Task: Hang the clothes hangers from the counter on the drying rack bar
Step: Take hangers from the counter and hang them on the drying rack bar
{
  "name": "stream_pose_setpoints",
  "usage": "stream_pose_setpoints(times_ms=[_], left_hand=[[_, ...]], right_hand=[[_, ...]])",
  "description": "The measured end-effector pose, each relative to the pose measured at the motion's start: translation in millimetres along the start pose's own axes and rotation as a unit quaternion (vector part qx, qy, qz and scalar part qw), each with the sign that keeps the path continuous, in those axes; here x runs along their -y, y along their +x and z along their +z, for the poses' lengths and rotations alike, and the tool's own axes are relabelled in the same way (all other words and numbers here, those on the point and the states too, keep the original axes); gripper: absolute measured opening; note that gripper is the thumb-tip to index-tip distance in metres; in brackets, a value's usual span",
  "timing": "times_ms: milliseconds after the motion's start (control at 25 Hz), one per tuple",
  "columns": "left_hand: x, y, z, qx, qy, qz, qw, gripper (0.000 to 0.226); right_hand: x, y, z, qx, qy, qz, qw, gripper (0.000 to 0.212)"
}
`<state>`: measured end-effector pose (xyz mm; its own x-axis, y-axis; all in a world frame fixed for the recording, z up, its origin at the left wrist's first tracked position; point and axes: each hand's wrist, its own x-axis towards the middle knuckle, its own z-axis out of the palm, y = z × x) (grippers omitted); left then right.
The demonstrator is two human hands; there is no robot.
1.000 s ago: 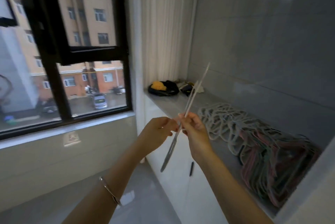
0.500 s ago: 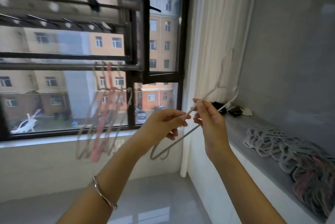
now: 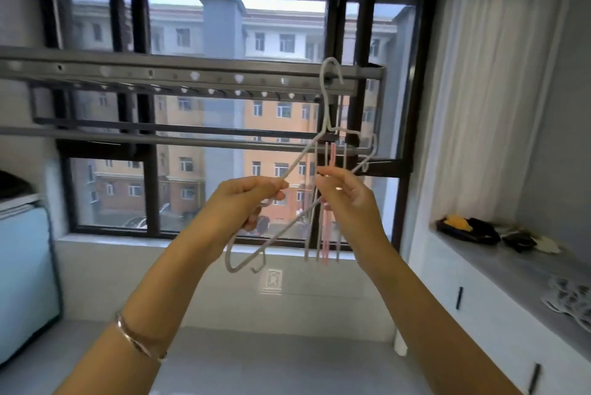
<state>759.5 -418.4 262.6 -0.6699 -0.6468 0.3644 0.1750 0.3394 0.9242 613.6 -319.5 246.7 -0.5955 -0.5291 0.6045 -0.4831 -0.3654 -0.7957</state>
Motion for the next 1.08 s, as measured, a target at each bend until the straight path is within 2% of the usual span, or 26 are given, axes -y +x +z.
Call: stream_pose_setpoints(times_ms=[160,360,560,800,1080], left_hand=[[15.3,-7.4,-47.2,-0.053,0.012,-0.015,0.998,0.022],[47.8,11.3,-58.2,-0.096,0.018,-0.039,0.994,0.023],[78.6,50.8,-33.2,-0.1,0.005,-0.063,0.993,0.019],[100.6,114.8,19.2,-0.118,-0.032,-0.081,0.989,0.019],[112.5,166.9,62.9,-0.136,-0.046,-0.082,0.986,0.016]], right_hand=[[-24.5,2.9,25.3,0.012,-0.06,0.009,0.998,0.021],[-64.7,12.6,26.6,0.05,-0.109,0.077,0.99,0.027],[-96.7,26.8,5.5,0.06,-0.2,0.102,0.973,0.048],[-139.0,48.8,-9.6,0.113,-0.242,0.11,0.957,0.066],[-156.2,60.0,-13.0,0.127,-0.221,0.1,0.962,0.069]])
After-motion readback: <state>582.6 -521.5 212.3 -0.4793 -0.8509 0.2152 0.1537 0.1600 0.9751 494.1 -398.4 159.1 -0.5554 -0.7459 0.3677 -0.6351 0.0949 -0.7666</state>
